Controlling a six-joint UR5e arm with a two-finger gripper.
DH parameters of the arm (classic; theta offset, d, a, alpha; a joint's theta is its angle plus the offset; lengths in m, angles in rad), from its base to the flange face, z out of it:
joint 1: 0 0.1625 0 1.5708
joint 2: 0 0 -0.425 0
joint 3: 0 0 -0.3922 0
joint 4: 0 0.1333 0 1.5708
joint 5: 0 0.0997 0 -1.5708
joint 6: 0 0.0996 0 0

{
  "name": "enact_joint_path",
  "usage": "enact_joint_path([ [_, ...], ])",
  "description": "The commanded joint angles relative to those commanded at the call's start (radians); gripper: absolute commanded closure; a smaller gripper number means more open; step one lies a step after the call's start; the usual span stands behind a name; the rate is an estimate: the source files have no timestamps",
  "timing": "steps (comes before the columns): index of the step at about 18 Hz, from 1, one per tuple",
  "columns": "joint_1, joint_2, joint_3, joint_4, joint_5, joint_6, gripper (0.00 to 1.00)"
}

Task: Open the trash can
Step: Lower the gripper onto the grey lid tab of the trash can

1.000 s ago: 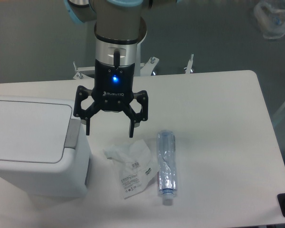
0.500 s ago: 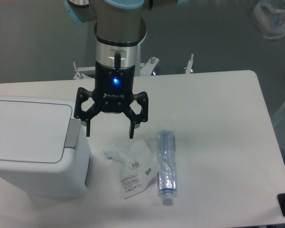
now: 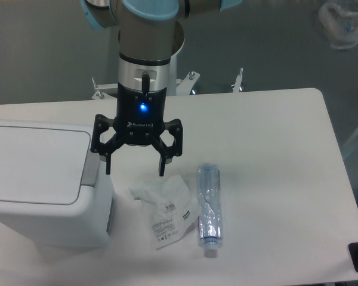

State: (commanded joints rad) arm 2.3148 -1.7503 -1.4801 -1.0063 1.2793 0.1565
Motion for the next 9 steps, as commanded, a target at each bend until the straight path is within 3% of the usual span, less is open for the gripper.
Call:
enact_joint_path([
  [9,-0.029,0.0,-0.028,0.0,0.002,0.0,0.0],
])
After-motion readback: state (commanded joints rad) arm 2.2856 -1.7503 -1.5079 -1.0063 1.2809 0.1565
